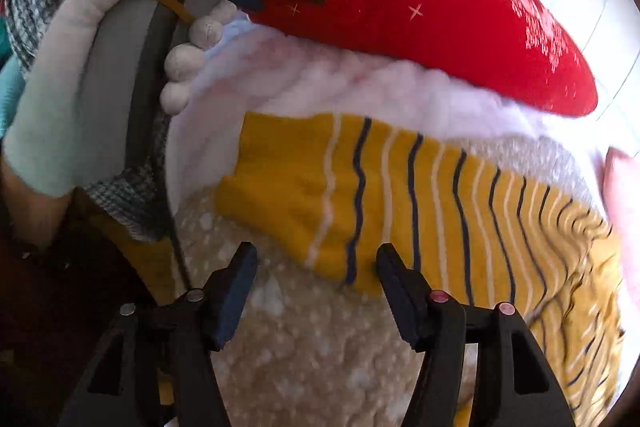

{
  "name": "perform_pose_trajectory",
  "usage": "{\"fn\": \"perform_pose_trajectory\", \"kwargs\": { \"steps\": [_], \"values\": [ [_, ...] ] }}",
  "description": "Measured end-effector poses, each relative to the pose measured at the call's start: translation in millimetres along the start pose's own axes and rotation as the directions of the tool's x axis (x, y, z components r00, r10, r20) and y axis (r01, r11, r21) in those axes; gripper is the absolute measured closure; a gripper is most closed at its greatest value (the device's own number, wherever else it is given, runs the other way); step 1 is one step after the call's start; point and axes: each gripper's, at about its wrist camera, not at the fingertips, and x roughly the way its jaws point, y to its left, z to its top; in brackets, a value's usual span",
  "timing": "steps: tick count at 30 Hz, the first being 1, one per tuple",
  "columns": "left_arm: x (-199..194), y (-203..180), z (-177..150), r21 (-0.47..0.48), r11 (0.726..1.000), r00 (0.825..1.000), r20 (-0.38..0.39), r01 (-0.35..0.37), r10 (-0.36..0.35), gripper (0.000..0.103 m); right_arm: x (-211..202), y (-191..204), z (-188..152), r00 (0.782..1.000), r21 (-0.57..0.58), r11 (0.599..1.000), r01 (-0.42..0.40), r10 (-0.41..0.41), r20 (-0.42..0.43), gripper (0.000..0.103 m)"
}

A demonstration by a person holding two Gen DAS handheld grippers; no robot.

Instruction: Fold small clothes

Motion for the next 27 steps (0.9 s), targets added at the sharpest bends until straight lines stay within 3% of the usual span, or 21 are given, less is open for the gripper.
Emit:
{"fn": "perform_pose_trajectory", "kwargs": {
  "steps": [1, 3, 4, 5, 7, 11, 14, 17, 20, 23, 25, 27],
  "values": [
    [1, 0, 0, -0.009, 1.0, 1.0, -0.002, 0.004, -0.004, 0.044, 1, -3, 3, 1.0, 0.01, 1.0, 0.008, -0.008, 0.007, 0.036],
    [1, -2, 1, -0.018, 1.0, 1.0, -0.002, 0.009, -0.009, 0.044, 6, -6, 10, 1.0, 0.047, 0.999, -0.018, 0.017, 0.017, 0.056],
    [-2, -2, 1, -0.019, 1.0, 1.0, 0.0, 0.017, -0.017, 0.044, 6, -13, 11, 0.998, 0.092, 0.994, -0.06, 0.06, 0.013, 0.087],
    [-2, -3, 1, -0.019, 0.999, 1.0, 0.001, 0.026, -0.026, 0.044, 6, -20, 11, 0.997, 0.145, 0.986, -0.08, 0.079, 0.015, 0.093],
    [-9, -11, -2, -0.012, 0.998, 0.998, 0.014, 0.06, -0.06, 0.044, -8, -43, 8, 0.992, 0.247, 0.961, -0.122, 0.108, 0.069, 0.094],
    [-17, -36, -9, 0.023, 0.991, 0.991, 0.023, 0.134, -0.135, 0.044, -58, -110, -18, 0.983, 0.486, 0.866, -0.118, 0.033, 0.18, 0.095],
    [-23, -68, -20, 0.072, 0.966, 0.969, -0.042, 0.247, -0.245, 0.044, -107, -176, -68, 0.97, 0.671, 0.74, -0.038, -0.133, 0.202, 0.095],
    [-28, -111, -38, 0.138, 0.926, 0.934, -0.123, 0.351, -0.335, 0.044, -142, -228, -124, 0.949, 0.803, 0.592, 0.071, -0.287, 0.128, 0.095],
    [-30, -152, -61, 0.159, 0.866, 0.869, -0.244, 0.475, -0.431, 0.044, -175, -276, -193, 0.901, 0.881, 0.419, 0.219, -0.434, -0.018, 0.095],
    [-22, -190, -84, 0.152, 0.816, 0.803, -0.348, 0.557, -0.484, 0.044, -181, -311, -251, 0.868, 0.918, 0.253, 0.305, -0.47, -0.159, 0.095],
    [-15, -216, -102, 0.165, 0.796, 0.778, -0.397, 0.582, -0.487, 0.044, -174, -325, -284, 0.868, 0.921, 0.188, 0.342, -0.44, -0.232, 0.095],
    [-10, -236, -116, 0.188, 0.789, 0.773, -0.425, 0.585, -0.472, 0.044, -166, -334, -310, 0.874, 0.922, 0.148, 0.359, -0.4, -0.276, 0.094]
  ]
}}
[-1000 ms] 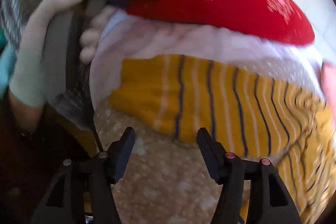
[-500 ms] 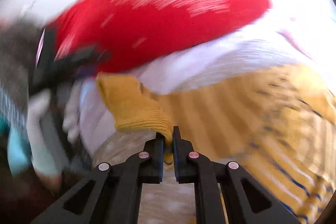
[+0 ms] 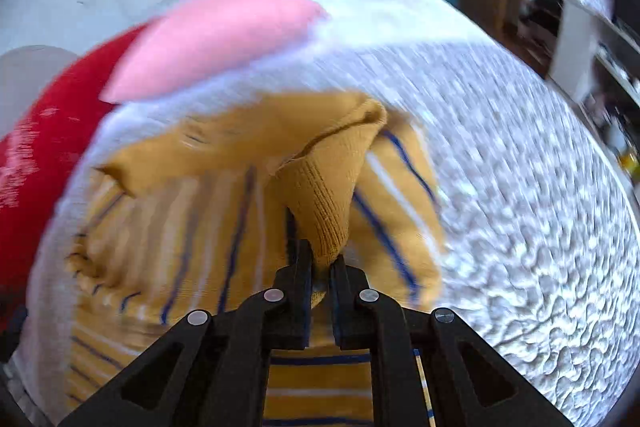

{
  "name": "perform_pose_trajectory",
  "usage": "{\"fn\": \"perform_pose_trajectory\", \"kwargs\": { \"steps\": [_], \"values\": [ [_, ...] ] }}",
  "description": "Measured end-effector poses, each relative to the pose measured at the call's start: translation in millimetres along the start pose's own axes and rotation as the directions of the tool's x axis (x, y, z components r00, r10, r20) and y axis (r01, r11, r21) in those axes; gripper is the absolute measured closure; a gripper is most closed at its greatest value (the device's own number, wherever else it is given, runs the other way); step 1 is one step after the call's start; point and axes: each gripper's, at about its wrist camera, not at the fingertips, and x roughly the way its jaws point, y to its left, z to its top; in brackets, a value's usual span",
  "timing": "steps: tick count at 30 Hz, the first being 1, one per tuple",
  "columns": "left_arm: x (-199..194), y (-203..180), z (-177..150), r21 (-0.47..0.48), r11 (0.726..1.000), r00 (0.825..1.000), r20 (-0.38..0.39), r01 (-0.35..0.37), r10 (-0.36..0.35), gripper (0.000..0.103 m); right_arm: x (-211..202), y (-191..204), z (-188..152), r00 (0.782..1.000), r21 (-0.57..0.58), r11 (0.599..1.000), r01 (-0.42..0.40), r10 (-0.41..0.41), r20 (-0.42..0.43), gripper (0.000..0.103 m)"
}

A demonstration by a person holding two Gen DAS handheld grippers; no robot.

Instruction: Fold small clothes

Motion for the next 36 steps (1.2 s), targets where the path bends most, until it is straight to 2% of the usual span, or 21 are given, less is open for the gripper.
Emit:
{"fn": "perform_pose_trajectory", "kwargs": {
  "steps": [2, 4, 7, 9, 10, 11, 13, 15, 16, 17, 18, 19, 20, 23, 25, 27, 31, 33, 36],
  "values": [
    [15, -12, -4, 0.03, 1.0, 1.0, -0.028, -0.01, 0.01, 0.043, 9, -16, -3, 0.999, 0.057, 0.998, -0.027, 0.028, -0.022, 0.092],
    [25, -21, -10, 0.062, 0.998, 0.998, -0.057, -0.025, 0.029, 0.043, 12, -7, -5, 0.999, 0.088, 0.995, -0.041, 0.042, -0.014, 0.09],
    [36, -32, -12, 0.118, 0.992, 0.997, -0.065, -0.043, 0.051, 0.043, -6, 0, -2, 0.999, 0.053, 0.999, -0.006, 0.004, 0.032, 0.086],
    [35, -42, -7, 0.157, 0.987, 0.999, -0.007, -0.04, 0.042, 0.043, -30, -2, 1, 0.991, 0.033, 0.998, 0.057, -0.06, 0.118, 0.081],
    [33, -46, -3, 0.168, 0.985, 0.999, 0.017, -0.034, 0.032, 0.043, -44, 3, 1, 0.979, 0.026, 0.995, 0.092, -0.095, 0.179, 0.076],
    [32, -52, 0, 0.183, 0.983, 0.999, 0.05, -0.026, 0.018, 0.043, -54, 7, 2, 0.97, 0.017, 0.995, 0.102, -0.104, 0.221, 0.07],
    [37, -60, 4, 0.205, 0.978, 0.996, 0.089, -0.035, 0.017, 0.034, -62, 14, 7, 0.964, -0.011, 0.996, 0.09, -0.084, 0.252, 0.068],
    [55, -63, 2, 0.231, 0.966, 0.992, 0.077, -0.117, 0.102, 0.033, -60, 33, 11, 0.972, -0.069, 0.996, 0.051, -0.034, 0.233, 0.066],
    [69, -65, -2, 0.271, 0.942, 0.98, 0.06, -0.199, 0.19, 0.033, -54, 41, 12, 0.979, -0.1, 0.995, 0.019, 0.001, 0.202, 0.066],
    [78, -66, -5, 0.3, 0.922, 0.969, 0.052, -0.247, 0.242, 0.033, -44, 48, 14, 0.986, -0.121, 0.993, -0.012, 0.032, 0.166, 0.066],
    [91, -65, -9, 0.35, 0.876, 0.94, 0.04, -0.331, 0.339, 0.034, -39, 51, 14, 0.989, -0.129, 0.991, -0.036, 0.054, 0.141, 0.066],
    [101, -63, -12, 0.381, 0.841, 0.915, 0.028, -0.383, 0.404, 0.036, -29, 56, 15, 0.991, -0.132, 0.989, -0.07, 0.084, 0.101, 0.066],
    [106, -59, -13, 0.386, 0.834, 0.908, 0.018, -0.393, 0.419, 0.036, -19, 58, 15, 0.993, -0.124, 0.988, -0.089, 0.098, 0.07, 0.066],
    [102, -51, -9, 0.361, 0.852, 0.915, 0.007, -0.379, 0.404, 0.036, 7, 50, 16, 0.992, -0.066, 0.99, -0.124, 0.123, -0.02, 0.066],
    [101, -45, -8, 0.355, 0.86, 0.919, -0.003, -0.367, 0.394, 0.035, 20, 30, 14, 0.992, -0.015, 0.993, -0.117, 0.116, -0.059, 0.067],
    [104, -40, -7, 0.34, 0.872, 0.925, -0.014, -0.352, 0.379, 0.034, 24, 1, 14, 0.992, 0.034, 0.993, -0.116, 0.118, -0.052, 0.073],
    [103, -37, -7, 0.337, 0.878, 0.93, -0.018, -0.34, 0.367, 0.033, 13, -62, 13, 0.984, 0.21, 0.963, -0.172, 0.179, -0.017, 0.099],
    [103, -43, -9, 0.34, 0.877, 0.931, -0.011, -0.341, 0.366, 0.033, 7, -75, 12, 0.98, 0.243, 0.951, -0.19, 0.198, -0.008, 0.099],
    [93, -42, -12, 0.326, 0.887, 0.936, -0.016, -0.328, 0.352, 0.033, -19, -70, 7, 0.99, 0.182, 0.973, -0.14, 0.14, 0.012, 0.093]
  ]
}}
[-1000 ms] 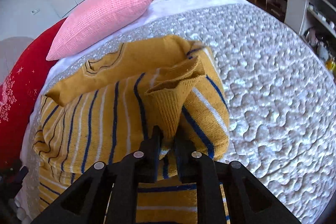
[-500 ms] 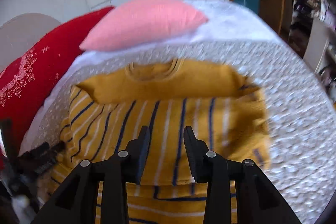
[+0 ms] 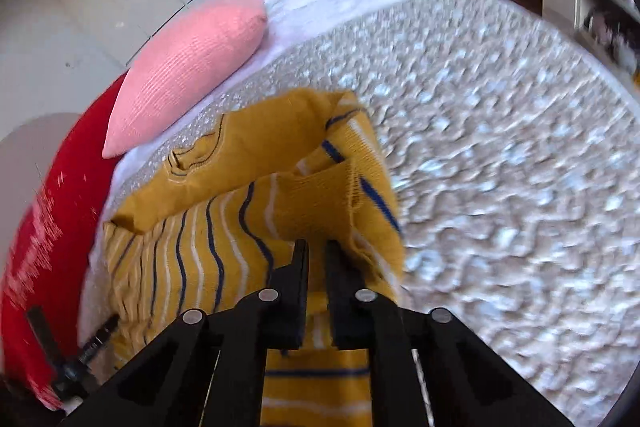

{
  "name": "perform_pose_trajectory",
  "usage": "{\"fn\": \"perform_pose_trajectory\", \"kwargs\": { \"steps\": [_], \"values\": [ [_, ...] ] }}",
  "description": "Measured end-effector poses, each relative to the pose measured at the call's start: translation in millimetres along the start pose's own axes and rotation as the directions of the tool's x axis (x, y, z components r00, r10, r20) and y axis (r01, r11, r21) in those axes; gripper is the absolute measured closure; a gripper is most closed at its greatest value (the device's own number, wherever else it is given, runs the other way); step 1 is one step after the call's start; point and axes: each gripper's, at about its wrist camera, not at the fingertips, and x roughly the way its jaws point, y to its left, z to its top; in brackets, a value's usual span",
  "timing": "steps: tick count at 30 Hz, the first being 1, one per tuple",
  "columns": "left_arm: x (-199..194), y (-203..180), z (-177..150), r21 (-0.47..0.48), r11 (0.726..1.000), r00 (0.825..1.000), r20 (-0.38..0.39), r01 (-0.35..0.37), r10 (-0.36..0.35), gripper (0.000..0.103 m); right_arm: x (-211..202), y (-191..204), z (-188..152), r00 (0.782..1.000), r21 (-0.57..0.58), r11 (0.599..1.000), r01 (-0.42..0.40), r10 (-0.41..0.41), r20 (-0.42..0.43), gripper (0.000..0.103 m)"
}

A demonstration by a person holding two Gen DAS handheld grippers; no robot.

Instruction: Fold small clothes

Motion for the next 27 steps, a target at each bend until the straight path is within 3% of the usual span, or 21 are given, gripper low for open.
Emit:
{"fn": "perform_pose_trajectory", "kwargs": {
  "steps": [3, 6, 9, 12, 15, 18, 23, 27],
  "values": [
    [-17, 3, -13, -0.037, 0.998, 0.998, 0.005, 0.058, -0.058, 0.033, -28, -5, -16, 1.0, -0.03, 1.0, 0.003, -0.003, 0.01, 0.074],
    [-37, 12, -30, -0.114, 0.979, 0.985, 0.004, 0.169, -0.17, 0.033, -54, -29, -41, 0.999, -0.013, 1.0, -0.026, 0.027, 0.023, 0.072],
    [-56, 26, -47, -0.209, 0.942, 0.964, 0.016, 0.261, -0.264, 0.033, -73, -65, -72, 0.996, 0.052, 0.995, -0.089, 0.09, -0.016, 0.07],
    [-78, 38, -73, -0.257, 0.927, 0.961, 0.036, 0.273, -0.273, 0.034, -83, -95, -105, 0.986, 0.095, 0.987, -0.128, 0.137, -0.09, 0.07],
    [-98, 50, -105, -0.293, 0.906, 0.949, 0.017, 0.305, -0.314, 0.034, -97, -116, -134, 0.97, 0.146, 0.966, -0.213, 0.227, -0.086, 0.07],
    [-111, 51, -128, -0.274, 0.917, 0.952, -0.017, 0.289, -0.305, 0.034, -104, -129, -153, 0.942, 0.213, 0.927, -0.309, 0.329, -0.067, 0.068],
    [-120, 20, -153, -0.174, 0.953, 0.962, -0.072, 0.249, -0.264, 0.033, -105, -126, -173, 0.91, 0.228, 0.894, -0.386, 0.41, -0.064, 0.067],
    [-123, -1, -170, -0.168, 0.931, 0.934, -0.102, 0.324, -0.343, 0.028, -107, -115, -186, 0.879, 0.211, 0.871, -0.443, 0.468, -0.087, 0.063]
  ]
}}
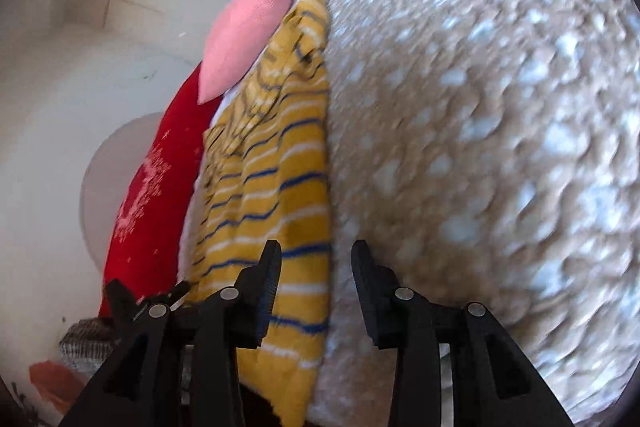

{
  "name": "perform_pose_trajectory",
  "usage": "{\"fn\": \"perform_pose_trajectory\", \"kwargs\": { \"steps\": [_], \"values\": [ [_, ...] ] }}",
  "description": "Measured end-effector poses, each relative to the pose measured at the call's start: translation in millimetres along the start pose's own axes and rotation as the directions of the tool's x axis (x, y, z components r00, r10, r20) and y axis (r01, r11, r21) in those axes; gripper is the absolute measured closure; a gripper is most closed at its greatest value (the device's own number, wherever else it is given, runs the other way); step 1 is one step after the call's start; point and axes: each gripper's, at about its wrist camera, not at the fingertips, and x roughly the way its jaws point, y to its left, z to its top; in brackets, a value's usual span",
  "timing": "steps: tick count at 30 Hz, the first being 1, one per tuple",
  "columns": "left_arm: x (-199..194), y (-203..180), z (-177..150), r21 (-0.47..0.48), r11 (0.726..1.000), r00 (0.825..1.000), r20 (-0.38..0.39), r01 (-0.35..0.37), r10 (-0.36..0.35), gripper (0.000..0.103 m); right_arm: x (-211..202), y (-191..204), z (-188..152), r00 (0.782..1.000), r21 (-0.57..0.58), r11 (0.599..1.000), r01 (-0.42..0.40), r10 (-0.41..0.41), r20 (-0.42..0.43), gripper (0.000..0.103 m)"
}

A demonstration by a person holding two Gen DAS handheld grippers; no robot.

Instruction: Fold small clothes

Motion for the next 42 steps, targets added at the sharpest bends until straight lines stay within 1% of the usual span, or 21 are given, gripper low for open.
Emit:
{"fn": "perform_pose_trajectory", "kwargs": {
  "steps": [5, 6, 7, 8, 10, 13, 15, 17, 18, 19, 21, 22, 24, 25, 26, 27, 28, 29, 31, 36, 42],
  "values": [
    [-4, -11, -19, -0.014, 0.996, 0.996, -0.015, 0.091, -0.091, 0.027, 15, 14, -21, 0.995, -0.031, 0.996, -0.079, 0.077, -0.058, 0.056],
    [-6, -13, -23, -0.016, 0.995, 0.995, -0.013, 0.102, -0.102, 0.031, 17, 15, -24, 0.993, -0.032, 0.995, -0.095, 0.093, -0.066, 0.056],
    [-7, -14, -26, -0.018, 0.994, 0.994, -0.014, 0.109, -0.109, 0.041, 21, 17, -26, 0.99, -0.029, 0.992, -0.121, 0.118, -0.076, 0.052],
    [-8, -14, -29, -0.018, 0.996, 0.996, -0.014, 0.093, -0.093, 0.045, 22, 18, -30, 0.986, -0.029, 0.989, -0.146, 0.143, -0.085, 0.052],
    [-9, -13, -32, -0.008, 0.998, 0.998, -0.005, 0.056, -0.056, 0.065, 27, 20, -35, 0.98, -0.04, 0.984, -0.174, 0.169, -0.101, 0.052],
    [-10, -5, -32, -0.022, 0.997, 0.997, -0.011, 0.074, -0.074, 0.072, 34, 20, -42, 0.965, -0.025, 0.971, -0.236, 0.232, -0.122, 0.052],
    [-11, 1, -34, -0.04, 0.994, 0.995, -0.013, 0.103, -0.103, 0.072, 37, 21, -46, 0.957, -0.017, 0.965, -0.261, 0.257, -0.133, 0.052],
    [-9, 2, -34, -0.039, 0.993, 0.994, -0.014, 0.112, -0.112, 0.07, 42, 24, -49, 0.959, -0.027, 0.967, -0.252, 0.246, -0.138, 0.052],
    [-7, 1, -34, -0.034, 0.992, 0.993, -0.017, 0.119, -0.119, 0.062, 43, 27, -51, 0.963, -0.045, 0.97, -0.238, 0.23, -0.137, 0.052],
    [-6, -2, -34, -0.024, 0.99, 0.99, -0.019, 0.137, -0.138, 0.05, 44, 31, -53, 0.967, -0.06, 0.973, -0.224, 0.214, -0.135, 0.052],
    [-3, -10, -34, 0.001, 0.986, 0.986, -0.023, 0.166, -0.166, 0.035, 48, 37, -59, 0.973, -0.076, 0.977, -0.2, 0.189, -0.136, 0.052],
    [-1, -14, -34, 0.014, 0.987, 0.987, -0.029, 0.157, -0.157, 0.033, 50, 38, -61, 0.972, -0.072, 0.977, -0.199, 0.187, -0.141, 0.052],
    [3, -24, -32, 0.041, 0.994, 0.994, -0.042, 0.098, -0.097, 0.033, 53, 40, -66, 0.978, -0.068, 0.982, -0.178, 0.169, -0.121, 0.054],
    [3, -26, -32, 0.043, 0.997, 0.997, -0.039, 0.07, -0.068, 0.051, 54, 41, -67, 0.981, -0.066, 0.984, -0.164, 0.156, -0.111, 0.06],
    [4, -26, -30, 0.037, 0.999, 0.999, -0.034, 0.018, -0.017, 0.07, 55, 39, -66, 0.984, -0.053, 0.988, -0.147, 0.14, -0.11, 0.074],
    [5, -24, -27, 0.024, 1.0, 0.999, -0.041, -0.02, 0.021, 0.094, 57, 38, -64, 0.986, -0.039, 0.991, -0.132, 0.127, -0.113, 0.083],
    [5, -18, -24, -0.018, 1.0, 0.998, -0.064, 0.012, -0.013, 0.096, 60, 34, -61, 0.985, -0.014, 0.993, -0.12, 0.117, -0.124, 0.09],
    [4, -12, -24, -0.067, 0.997, 0.997, -0.064, 0.035, -0.039, 0.096, 61, 30, -58, 0.982, 0.006, 0.991, -0.134, 0.134, -0.129, 0.092],
    [-6, -9, -25, -0.086, 0.996, 0.998, -0.05, 0.03, -0.035, 0.096, 58, 28, -55, 0.979, 0.023, 0.988, -0.153, 0.154, -0.132, 0.092],
    [-40, -33, -44, 0.008, 1.0, 1.0, 0.009, 0.015, -0.015, 0.096, 37, 43, -55, 0.964, -0.026, 0.974, -0.227, 0.221, -0.147, 0.095],
    [-57, -44, -82, 0.077, 0.997, 1.0, -0.018, 0.023, -0.022, 0.096, 1, 45, -70, 0.952, -0.074, 0.962, -0.262, 0.245, -0.18, 0.095]
  ]
}}
